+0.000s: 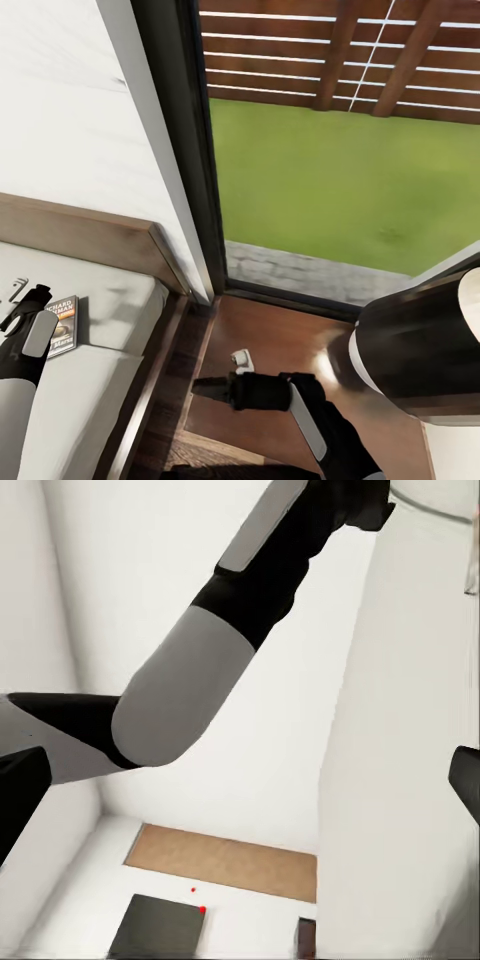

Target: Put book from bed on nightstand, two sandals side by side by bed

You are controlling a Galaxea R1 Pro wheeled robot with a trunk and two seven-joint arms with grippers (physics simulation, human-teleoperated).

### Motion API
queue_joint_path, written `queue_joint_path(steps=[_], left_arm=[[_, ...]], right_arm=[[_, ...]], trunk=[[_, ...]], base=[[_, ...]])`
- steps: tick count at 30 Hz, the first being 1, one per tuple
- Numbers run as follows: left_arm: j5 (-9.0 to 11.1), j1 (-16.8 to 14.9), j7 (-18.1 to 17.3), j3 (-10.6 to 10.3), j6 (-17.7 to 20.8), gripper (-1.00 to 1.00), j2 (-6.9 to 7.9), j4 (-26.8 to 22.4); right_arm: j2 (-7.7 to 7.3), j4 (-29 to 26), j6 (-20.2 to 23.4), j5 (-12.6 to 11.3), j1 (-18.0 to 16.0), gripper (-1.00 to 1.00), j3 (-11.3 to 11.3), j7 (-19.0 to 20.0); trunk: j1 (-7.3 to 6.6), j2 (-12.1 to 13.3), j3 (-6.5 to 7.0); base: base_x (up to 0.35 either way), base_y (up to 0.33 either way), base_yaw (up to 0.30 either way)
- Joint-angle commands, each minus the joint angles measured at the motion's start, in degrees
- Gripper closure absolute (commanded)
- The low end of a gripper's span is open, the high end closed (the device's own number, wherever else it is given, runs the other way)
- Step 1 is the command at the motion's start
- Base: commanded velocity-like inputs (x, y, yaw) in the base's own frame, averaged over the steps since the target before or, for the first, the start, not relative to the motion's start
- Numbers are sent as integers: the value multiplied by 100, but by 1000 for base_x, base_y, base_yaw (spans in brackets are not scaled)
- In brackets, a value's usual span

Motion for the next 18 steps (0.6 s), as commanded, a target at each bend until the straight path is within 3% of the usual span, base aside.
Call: queue_joint_path(steps=[1,7,8,12,18], left_arm=[[61,-2,13,-12,-38,-100,3,-2],[61,-2,13,-14,-37,-100,3,-1],[61,-2,13,-14,-37,-100,3,0],[60,-2,13,-14,-37,-100,3,-2],[61,-2,18,-14,-37,-100,3,-2]], right_arm=[[-1,-33,41,148,-2,-100,4,-4],[-1,-64,42,987,-2,-100,4,-4],[-1,-68,41,1309,-2,-100,4,-4],[-1,-69,35,1476,-2,-100,4,-4],[11,-67,34,1514,-2,-100,8,-9]], trunk=[[0,-2,-3],[0,-2,-3],[0,-2,-3],[0,-2,-3],[0,-2,-3]], base=[[0,0,0],[0,0,0],[0,0,0],[0,0,0],[0,0,0]])
